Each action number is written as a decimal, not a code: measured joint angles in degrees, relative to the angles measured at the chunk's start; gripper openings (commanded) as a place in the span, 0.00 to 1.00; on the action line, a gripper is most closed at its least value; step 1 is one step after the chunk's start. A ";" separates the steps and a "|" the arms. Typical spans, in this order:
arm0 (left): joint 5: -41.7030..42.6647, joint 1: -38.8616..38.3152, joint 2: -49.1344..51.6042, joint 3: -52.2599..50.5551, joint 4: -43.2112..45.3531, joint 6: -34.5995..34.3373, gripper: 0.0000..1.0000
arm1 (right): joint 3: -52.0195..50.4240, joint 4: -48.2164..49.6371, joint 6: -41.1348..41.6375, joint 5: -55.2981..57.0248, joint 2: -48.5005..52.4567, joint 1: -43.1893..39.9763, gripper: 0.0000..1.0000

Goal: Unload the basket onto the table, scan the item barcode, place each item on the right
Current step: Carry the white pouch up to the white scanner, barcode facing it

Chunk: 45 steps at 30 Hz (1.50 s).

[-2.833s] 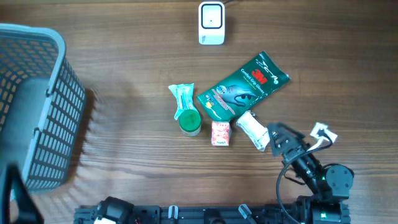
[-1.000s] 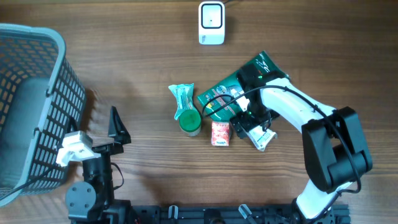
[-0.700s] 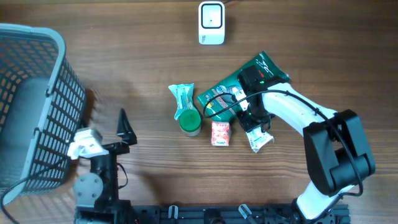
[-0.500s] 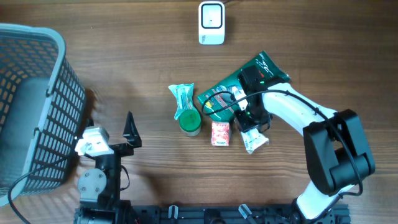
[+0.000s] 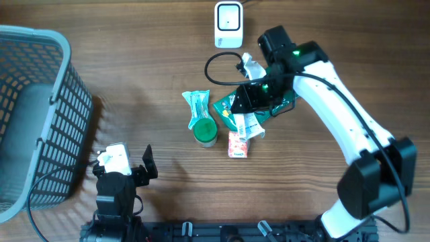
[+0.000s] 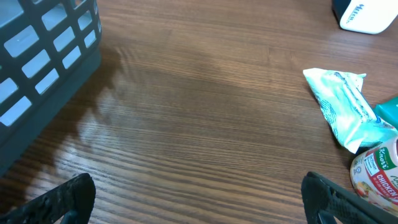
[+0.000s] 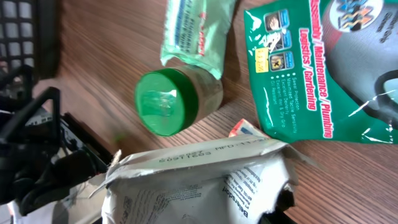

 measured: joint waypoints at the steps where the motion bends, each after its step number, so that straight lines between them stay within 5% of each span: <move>1: 0.00 0.00 0.00 0.00 0.00 0.00 1.00 | 0.00 0.04 0.20 -0.20 -2.16 0.00 0.41; 4: 0.00 0.00 0.00 0.00 0.00 0.00 1.00 | 0.07 1.70 0.94 -0.57 -7.72 0.00 0.54; 11: 0.00 0.00 0.00 0.00 0.00 0.00 1.00 | 0.07 5.29 4.70 -0.59 -9.44 0.00 0.34; 16: 0.00 0.00 0.00 0.00 0.00 0.00 1.00 | 0.07 7.28 4.42 -0.33 -9.44 0.00 0.50; 20: 0.00 0.00 -0.02 0.00 -0.02 0.00 1.00 | 0.00 20.04 -1.73 8.07 -9.44 0.11 0.39; 24: 0.00 0.00 -0.04 0.00 -0.02 0.00 1.00 | 0.09 31.69 -7.17 19.52 -8.76 1.42 0.38; 29: 0.02 0.00 0.00 0.00 0.00 0.00 1.00 | 0.48 56.13 -18.18 55.60 5.05 8.52 0.38; 35: 0.02 0.00 0.00 0.00 0.02 0.00 1.00 | 2.54 100.54 -45.51 76.91 25.97 9.68 0.38; 40: 0.02 0.00 0.00 0.00 0.00 0.00 1.00 | 13.16 101.72 -56.17 79.89 40.11 9.81 0.38; 45: 0.02 0.00 0.00 0.00 -0.02 0.00 1.00 | 17.90 100.10 -58.47 80.04 42.25 11.06 0.40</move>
